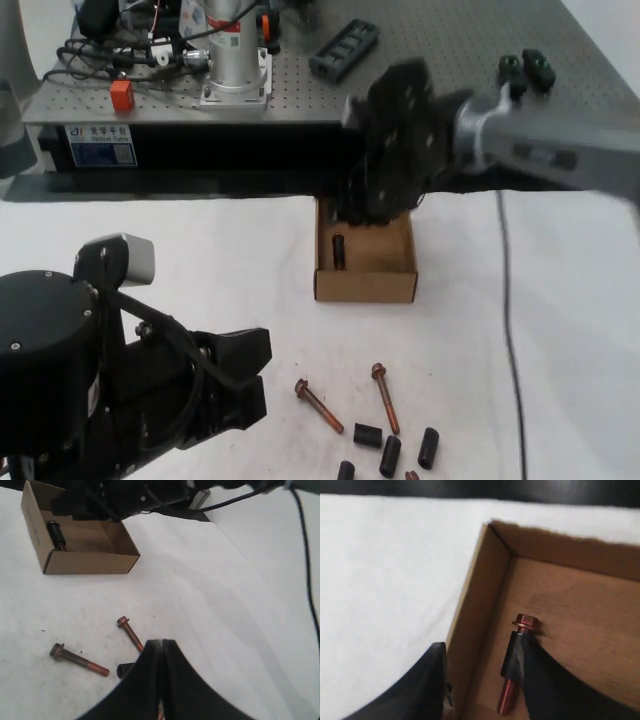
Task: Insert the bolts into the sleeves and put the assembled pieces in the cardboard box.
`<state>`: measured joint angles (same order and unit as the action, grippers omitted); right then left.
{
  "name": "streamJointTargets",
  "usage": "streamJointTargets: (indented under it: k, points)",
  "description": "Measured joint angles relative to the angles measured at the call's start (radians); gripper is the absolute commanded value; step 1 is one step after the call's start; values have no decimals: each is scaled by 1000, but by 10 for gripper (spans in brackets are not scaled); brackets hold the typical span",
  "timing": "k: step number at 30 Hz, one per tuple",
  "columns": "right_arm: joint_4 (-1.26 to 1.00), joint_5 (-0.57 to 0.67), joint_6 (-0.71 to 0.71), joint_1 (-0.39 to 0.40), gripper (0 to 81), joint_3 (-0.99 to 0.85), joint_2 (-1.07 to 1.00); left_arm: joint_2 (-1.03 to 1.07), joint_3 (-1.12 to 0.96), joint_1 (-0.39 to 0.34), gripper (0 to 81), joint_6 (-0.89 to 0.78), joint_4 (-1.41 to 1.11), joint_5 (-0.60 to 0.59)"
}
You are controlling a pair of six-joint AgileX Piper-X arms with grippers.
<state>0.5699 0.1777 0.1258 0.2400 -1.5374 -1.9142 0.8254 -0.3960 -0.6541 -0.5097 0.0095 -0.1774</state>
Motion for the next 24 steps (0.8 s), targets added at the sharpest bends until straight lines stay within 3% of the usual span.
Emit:
streamJointTargets:
  k: [4,12,14,24]
  points:
    - [70,-58,-42,19,336,111,176,0,0,0,26,0,0,4]
    - [152,-183,-86,123,337,329,234,0,0,0,372,3,0,8]
    - [157,-193,-86,138,337,351,207,0,0,0,413,3,0,8]
    - [170,-224,-92,183,337,375,53,0,0,0,410,3,0,8]
